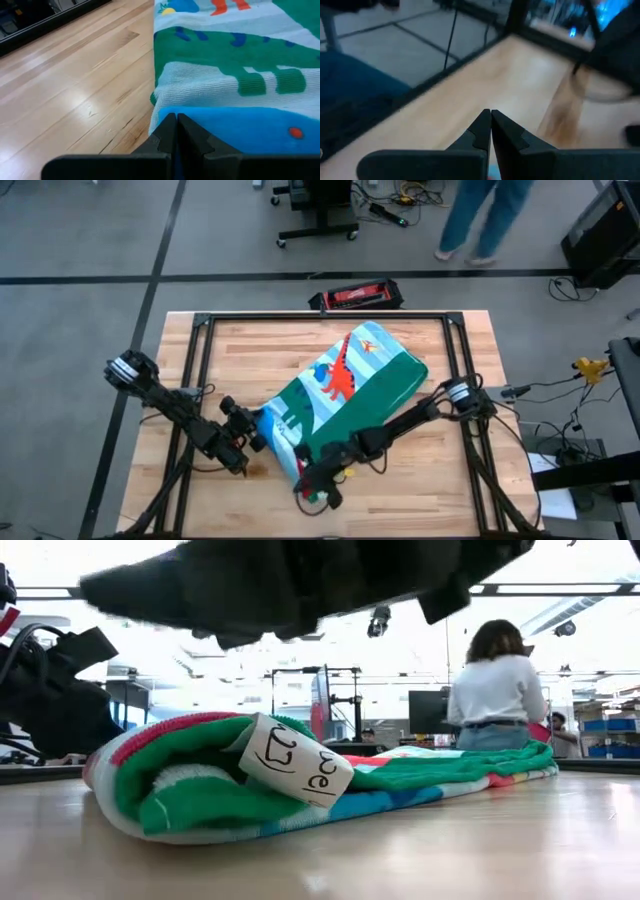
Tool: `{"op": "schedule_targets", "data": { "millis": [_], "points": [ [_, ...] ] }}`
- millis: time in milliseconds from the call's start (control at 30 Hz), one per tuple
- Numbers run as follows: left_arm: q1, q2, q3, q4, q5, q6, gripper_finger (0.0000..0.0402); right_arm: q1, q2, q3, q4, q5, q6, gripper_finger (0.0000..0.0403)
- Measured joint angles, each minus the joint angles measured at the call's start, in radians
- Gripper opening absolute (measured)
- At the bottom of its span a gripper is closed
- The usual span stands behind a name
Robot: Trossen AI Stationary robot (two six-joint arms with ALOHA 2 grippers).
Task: Roll towel
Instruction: Roll the multi-color dinosaur print towel
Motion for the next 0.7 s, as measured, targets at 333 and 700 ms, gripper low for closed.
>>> {"op": "schedule_targets", "data": {
  "millis": [333, 700],
  "points": [
    [0.000, -0.011, 0.022, -0.002, 0.000, 0.051, 0.0000, -0.131, 0.095, 0.002, 0.038, -0.140, -0.003, 0.0000],
    [-0.017, -0.111, 0.302, -0.237, 0.071, 0.172, 0.0000, -0.151, 0.146, 0.004, 0.048, -0.166, 0.010, 0.0000]
  ]
}}
